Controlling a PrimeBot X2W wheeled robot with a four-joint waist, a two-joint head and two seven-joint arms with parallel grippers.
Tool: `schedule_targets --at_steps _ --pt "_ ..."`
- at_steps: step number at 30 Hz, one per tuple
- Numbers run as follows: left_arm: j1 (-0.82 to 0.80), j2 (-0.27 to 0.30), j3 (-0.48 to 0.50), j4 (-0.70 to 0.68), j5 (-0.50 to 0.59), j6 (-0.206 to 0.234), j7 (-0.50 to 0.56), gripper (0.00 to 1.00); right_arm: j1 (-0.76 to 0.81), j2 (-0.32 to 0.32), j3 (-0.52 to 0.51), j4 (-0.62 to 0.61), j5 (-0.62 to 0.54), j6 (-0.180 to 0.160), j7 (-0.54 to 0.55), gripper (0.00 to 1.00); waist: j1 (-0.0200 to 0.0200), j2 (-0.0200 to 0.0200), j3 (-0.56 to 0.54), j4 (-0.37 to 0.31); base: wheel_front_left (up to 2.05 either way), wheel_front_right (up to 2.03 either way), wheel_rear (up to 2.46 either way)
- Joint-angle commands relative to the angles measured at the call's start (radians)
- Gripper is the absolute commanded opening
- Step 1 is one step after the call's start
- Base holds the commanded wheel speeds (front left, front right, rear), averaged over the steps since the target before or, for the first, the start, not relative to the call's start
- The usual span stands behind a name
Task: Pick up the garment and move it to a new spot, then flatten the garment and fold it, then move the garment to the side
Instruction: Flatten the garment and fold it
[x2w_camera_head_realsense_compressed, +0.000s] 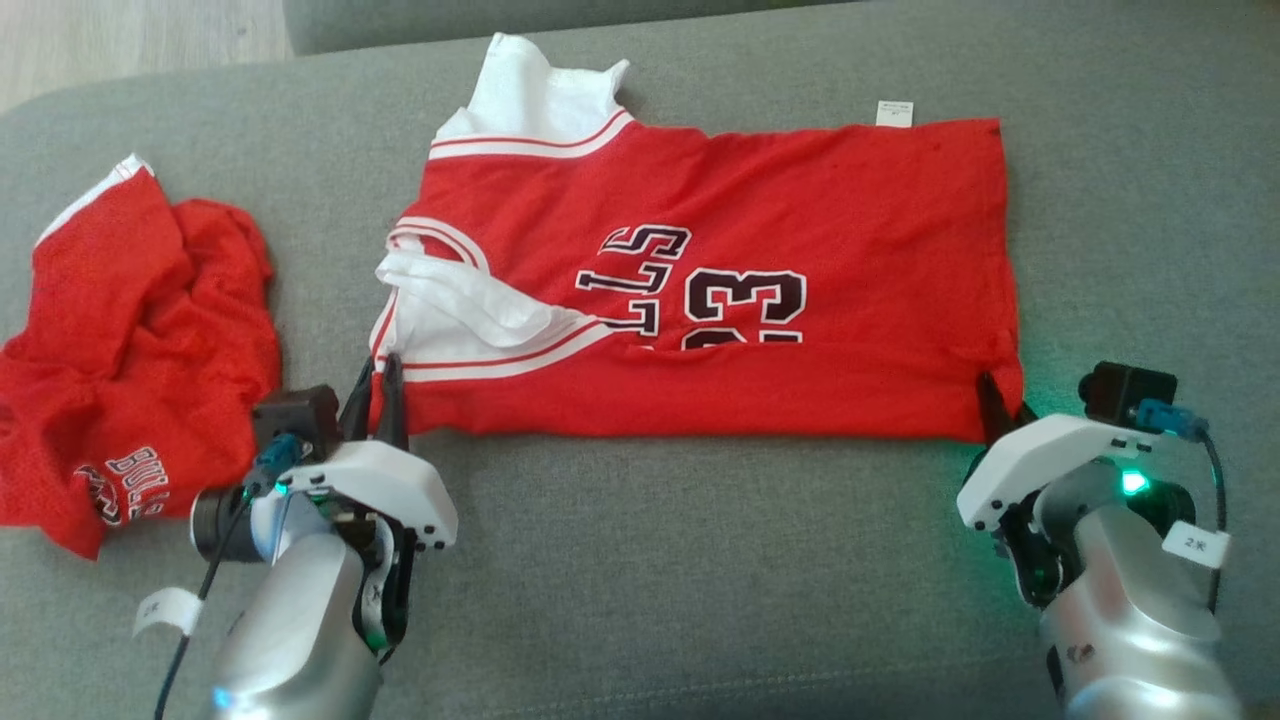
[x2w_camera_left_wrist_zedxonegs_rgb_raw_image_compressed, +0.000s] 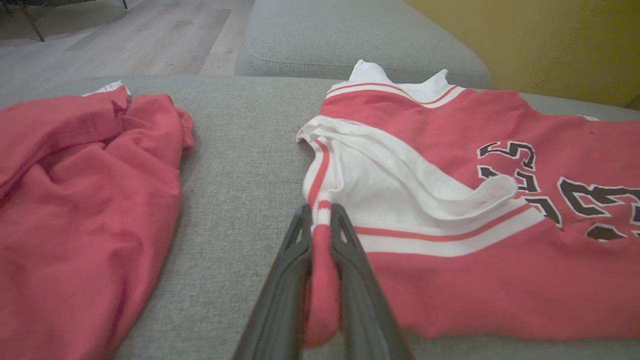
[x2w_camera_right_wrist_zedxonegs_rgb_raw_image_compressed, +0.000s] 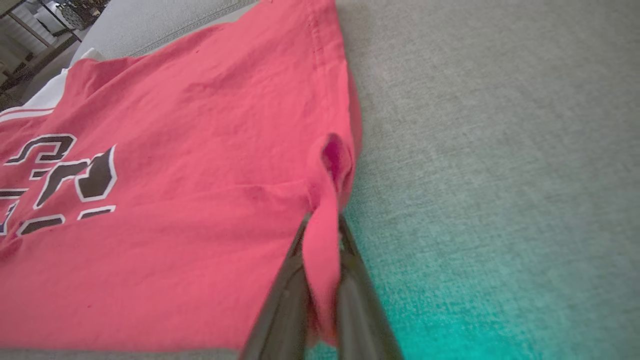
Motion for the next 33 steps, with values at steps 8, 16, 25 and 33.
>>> schedule_targets --at_steps 8,16,25,33 --pt "0.027 0.038 0.015 -0.02 -0.015 -0.003 0.009 0.0 -0.02 -0.023 -0.007 -0.038 -0.05 0.002 -0.002 0.0 0.0 0.0 -0.065 -0.005 0.0 0.0 0.0" --pt "0.069 0.053 -0.005 -0.051 -0.021 -0.015 0.045 0.0 0.021 -0.1 0.033 -0.128 0.009 0.002 0.12 0.0 0.0 0.0 -0.116 0.004 0.0 0.0 0.0" --pt "0.161 0.087 -0.042 -0.14 -0.031 -0.031 0.135 0.0 0.169 -0.186 0.077 -0.28 0.102 0.002 0.33 0.0 0.0 0.0 -0.165 0.016 0.0 0.0 0.0" --pt "0.265 0.135 -0.089 -0.27 -0.039 -0.045 0.264 0.0 0.314 -0.224 0.056 -0.457 0.162 0.002 0.495 0.0 0.0 0.0 -0.184 0.018 0.0 0.0 0.0"
